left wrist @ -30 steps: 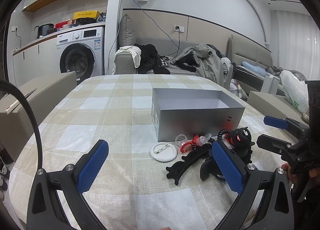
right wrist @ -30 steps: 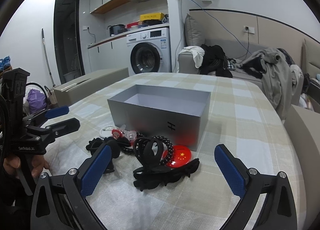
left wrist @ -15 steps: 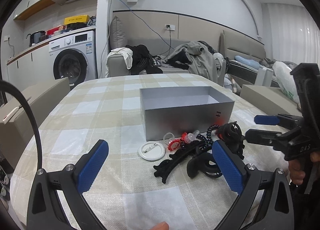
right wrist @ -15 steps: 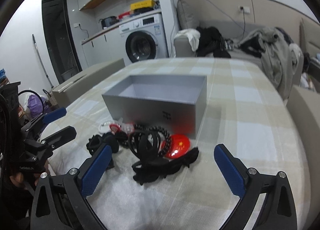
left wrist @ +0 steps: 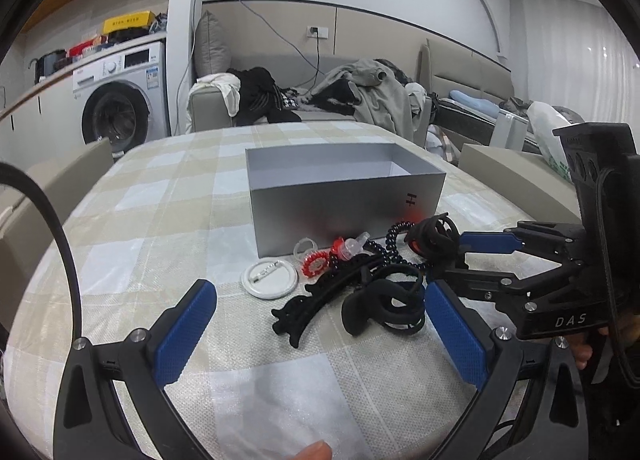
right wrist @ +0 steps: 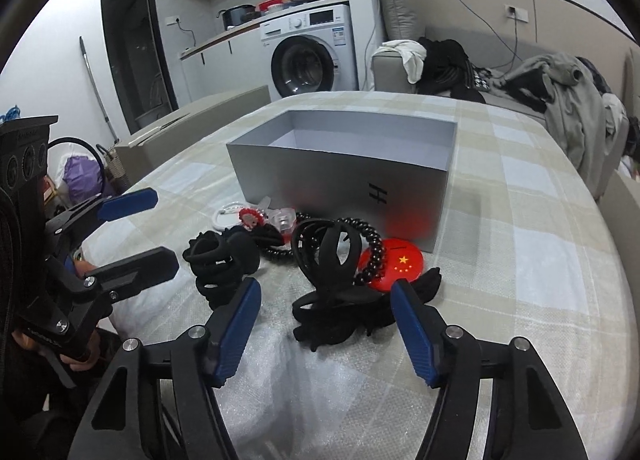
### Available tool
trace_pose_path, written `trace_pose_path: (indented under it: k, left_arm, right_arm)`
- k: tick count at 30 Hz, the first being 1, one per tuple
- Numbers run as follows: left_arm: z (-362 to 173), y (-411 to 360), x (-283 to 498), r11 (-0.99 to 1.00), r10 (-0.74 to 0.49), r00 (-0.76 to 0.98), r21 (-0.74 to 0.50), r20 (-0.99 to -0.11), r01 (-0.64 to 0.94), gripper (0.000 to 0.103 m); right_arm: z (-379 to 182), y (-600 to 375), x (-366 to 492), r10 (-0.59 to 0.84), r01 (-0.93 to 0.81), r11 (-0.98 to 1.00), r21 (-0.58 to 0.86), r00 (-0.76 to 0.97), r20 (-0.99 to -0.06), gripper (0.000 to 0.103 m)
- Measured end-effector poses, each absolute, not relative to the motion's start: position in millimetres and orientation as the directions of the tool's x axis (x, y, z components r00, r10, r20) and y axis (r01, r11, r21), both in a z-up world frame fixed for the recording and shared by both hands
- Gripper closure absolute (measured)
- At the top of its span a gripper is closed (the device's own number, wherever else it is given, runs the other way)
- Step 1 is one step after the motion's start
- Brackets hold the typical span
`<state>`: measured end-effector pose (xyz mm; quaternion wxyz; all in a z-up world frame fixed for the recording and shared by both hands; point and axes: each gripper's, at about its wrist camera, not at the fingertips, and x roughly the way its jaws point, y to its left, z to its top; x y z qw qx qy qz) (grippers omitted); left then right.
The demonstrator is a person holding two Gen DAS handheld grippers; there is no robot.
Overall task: Organize jewelry
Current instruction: 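Grasp a black hair clip with the right tool while the left tool grasps another black clip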
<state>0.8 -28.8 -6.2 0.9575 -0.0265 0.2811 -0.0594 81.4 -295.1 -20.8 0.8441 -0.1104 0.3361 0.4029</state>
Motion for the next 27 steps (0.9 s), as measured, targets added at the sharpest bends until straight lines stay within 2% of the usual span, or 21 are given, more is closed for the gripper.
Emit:
trace_pose_path:
  k: [5,9,10,20,23,26,27]
  left_arm:
    - [-8.5,-24.4,2.7,0.985,-0.161,0.819,-0.141,-0.55,0.099,0.002]
    - [-8.5,-27.7,2.4,0.98,-0.19,0.815,-0.151,-0.548,0.127,0.002]
    - [-8.3,-28.9,1.1,0.979,-0.199,0.814,-0.152,-0.545,0.137,0.002]
    - [-3.6,-43.4,-8.4,0.97,-0.242,0.822,-0.114,-0.516,0.214,0.002]
    - [-3.2,-43.6,-8.8,0.96,-0.279,0.814,-0.138,-0.51,0.243,0.002]
    - [-2.6,-46.0,-8.6,0.948,-0.317,0.8,-0.153,-0.509,0.278,0.01]
    - [-3.3,-48.1,-7.8,0.943,-0.333,0.789,-0.157,-0.516,0.294,0.018]
  right_arm:
    - [-21.0,-288.3,88.0,0.609,-0.751,0.655,0.084,0.458,-0.648,0.044]
    - [-23.9,-282.9,91.7,0.591,-0.74,0.668,0.078,0.464,-0.66,0.062]
    - [-24.5,-283.1,91.7,0.585,-0.736,0.673,0.074,0.468,-0.662,0.063]
    - [-9.8,-301.2,79.4,0.691,-0.762,0.626,0.168,0.441,-0.572,0.064]
    - [-5.8,-310.5,77.6,0.727,-0.769,0.604,0.209,0.424,-0.539,0.064]
    - [-2.6,-315.6,77.3,0.732,-0.759,0.611,0.224,0.433,-0.526,0.064]
    - [-1.9,-317.1,78.6,0.733,-0.756,0.613,0.23,0.435,-0.523,0.064]
